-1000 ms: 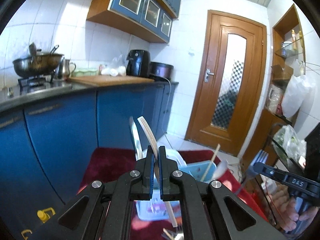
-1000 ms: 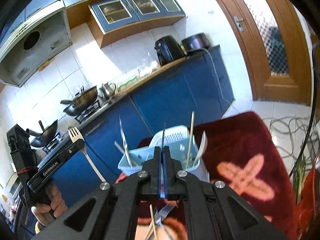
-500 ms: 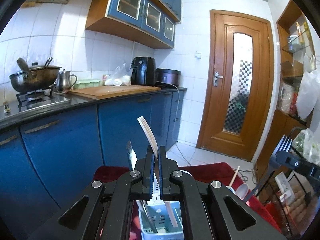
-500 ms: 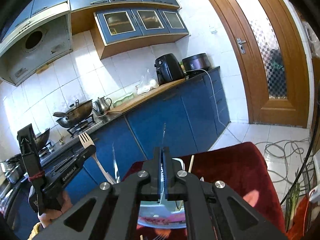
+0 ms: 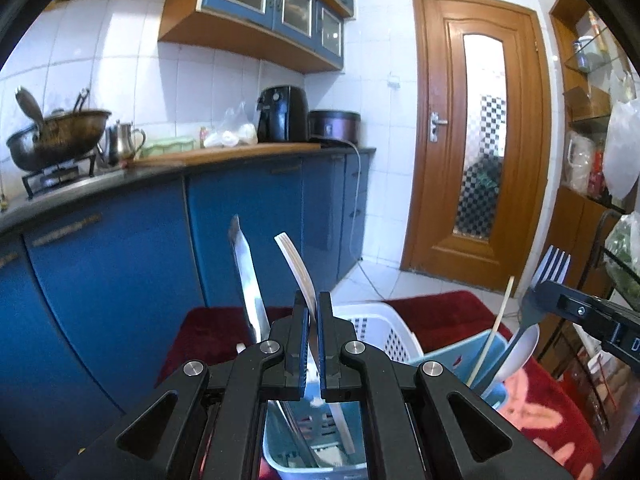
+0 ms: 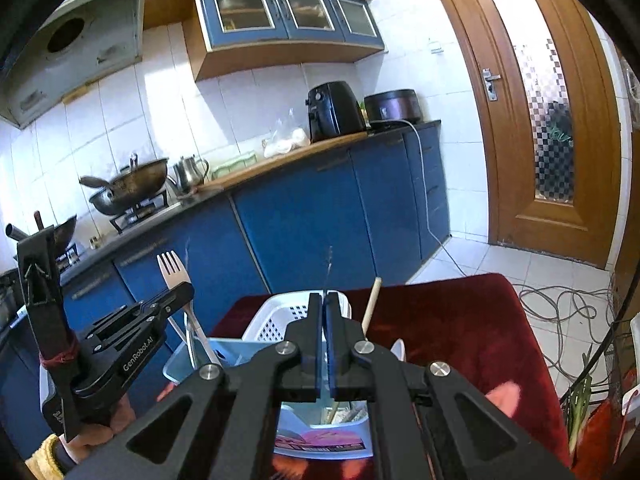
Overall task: Organize utensils
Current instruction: 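Lower the silver fork into the holder with the right tool while the left tool inserts its fork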
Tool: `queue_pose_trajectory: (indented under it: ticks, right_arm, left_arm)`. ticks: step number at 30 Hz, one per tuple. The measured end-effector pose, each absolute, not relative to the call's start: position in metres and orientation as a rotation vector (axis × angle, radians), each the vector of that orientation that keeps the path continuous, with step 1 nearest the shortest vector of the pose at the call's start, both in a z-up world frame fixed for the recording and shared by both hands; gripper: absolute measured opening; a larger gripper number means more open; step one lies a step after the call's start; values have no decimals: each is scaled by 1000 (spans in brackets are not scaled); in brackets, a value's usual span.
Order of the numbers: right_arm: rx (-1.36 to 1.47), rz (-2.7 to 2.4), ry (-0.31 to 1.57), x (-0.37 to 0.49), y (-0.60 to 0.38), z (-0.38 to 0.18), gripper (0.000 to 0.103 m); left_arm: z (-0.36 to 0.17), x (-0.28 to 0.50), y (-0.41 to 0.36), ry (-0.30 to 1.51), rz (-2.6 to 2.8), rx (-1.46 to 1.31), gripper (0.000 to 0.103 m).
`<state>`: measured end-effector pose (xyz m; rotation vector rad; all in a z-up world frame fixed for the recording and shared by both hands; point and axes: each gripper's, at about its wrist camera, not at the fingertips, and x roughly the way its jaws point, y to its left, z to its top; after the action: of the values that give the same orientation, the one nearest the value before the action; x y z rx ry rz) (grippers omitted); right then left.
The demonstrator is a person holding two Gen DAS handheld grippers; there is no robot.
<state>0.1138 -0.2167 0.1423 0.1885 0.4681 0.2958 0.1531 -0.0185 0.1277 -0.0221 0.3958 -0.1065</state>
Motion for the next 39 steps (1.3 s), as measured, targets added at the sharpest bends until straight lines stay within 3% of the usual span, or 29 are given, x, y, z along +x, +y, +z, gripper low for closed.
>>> queue_pose_trajectory:
  ticks: [20,24,30,35,39]
  right_arm:
    - [230,341,570,121,-219,115,5]
    - [246,348,565,116,-221,118,14]
    - [291,352,560,104,-228,118,15]
    - [322,343,582,92,-234,106,27]
    - [289,319,592,81,-234,94,28]
  left_arm:
    - [97,152,-25,527,-174,-53,8]
    - [98,145,-24,525,-180,-55,8]
    - [108,140,-13,524,-188,-74,9]
    - [118,142,1,513,-167,-88,9]
    - [126,148,12,507,-149,-113,9]
